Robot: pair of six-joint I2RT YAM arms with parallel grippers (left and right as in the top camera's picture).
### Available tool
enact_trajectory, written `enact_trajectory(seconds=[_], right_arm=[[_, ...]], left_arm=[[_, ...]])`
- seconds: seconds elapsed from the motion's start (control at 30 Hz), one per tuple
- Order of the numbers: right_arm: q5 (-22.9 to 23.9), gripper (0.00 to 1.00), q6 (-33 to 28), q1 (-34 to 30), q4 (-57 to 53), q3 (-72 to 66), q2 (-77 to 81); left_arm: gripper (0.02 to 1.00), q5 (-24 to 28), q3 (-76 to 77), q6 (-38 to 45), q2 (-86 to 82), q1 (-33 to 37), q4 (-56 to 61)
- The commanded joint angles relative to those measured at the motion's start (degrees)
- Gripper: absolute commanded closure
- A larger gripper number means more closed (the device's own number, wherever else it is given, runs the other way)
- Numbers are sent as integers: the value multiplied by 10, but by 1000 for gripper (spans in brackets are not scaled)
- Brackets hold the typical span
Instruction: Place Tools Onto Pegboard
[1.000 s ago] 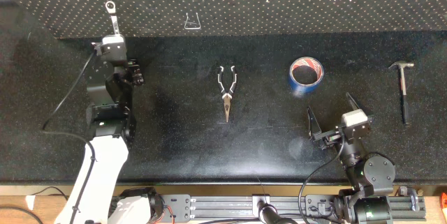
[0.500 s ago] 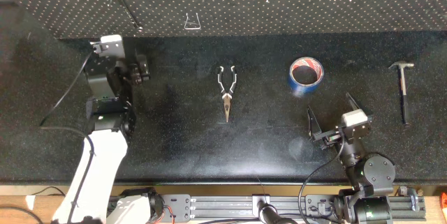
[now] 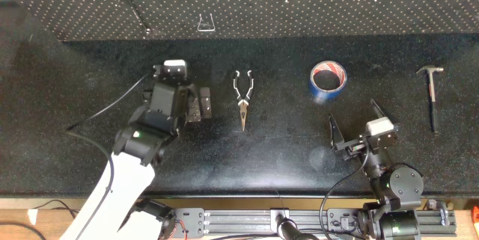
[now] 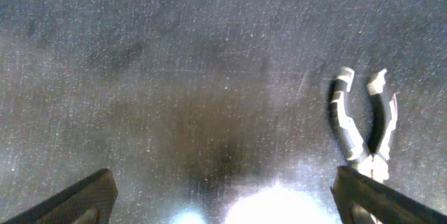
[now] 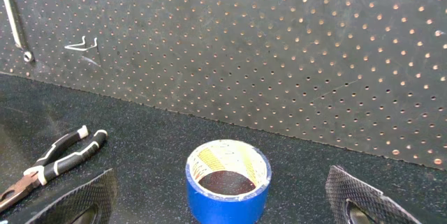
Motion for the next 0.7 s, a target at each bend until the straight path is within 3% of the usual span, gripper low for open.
enact_trajectory(seconds=[0.03, 0.2, 0.33, 0.47, 0.7], right_arm=[[-2, 25, 9, 4, -2, -2, -4], [-2, 25, 9, 4, -2, -2, -4], [-2, 25, 9, 4, -2, -2, -4], [-2, 25, 9, 4, -2, -2, -4], [-2, 25, 9, 4, -2, -2, -4]], left_arm=[[23, 9, 201, -113, 186, -80, -120], [23, 19, 313, -226, 363, -90, -142], [23, 31, 370, -225, 458, -90, -137], [23, 97, 372, -187, 491, -90, -71], [23, 97, 372, -163, 516, -90, -93]])
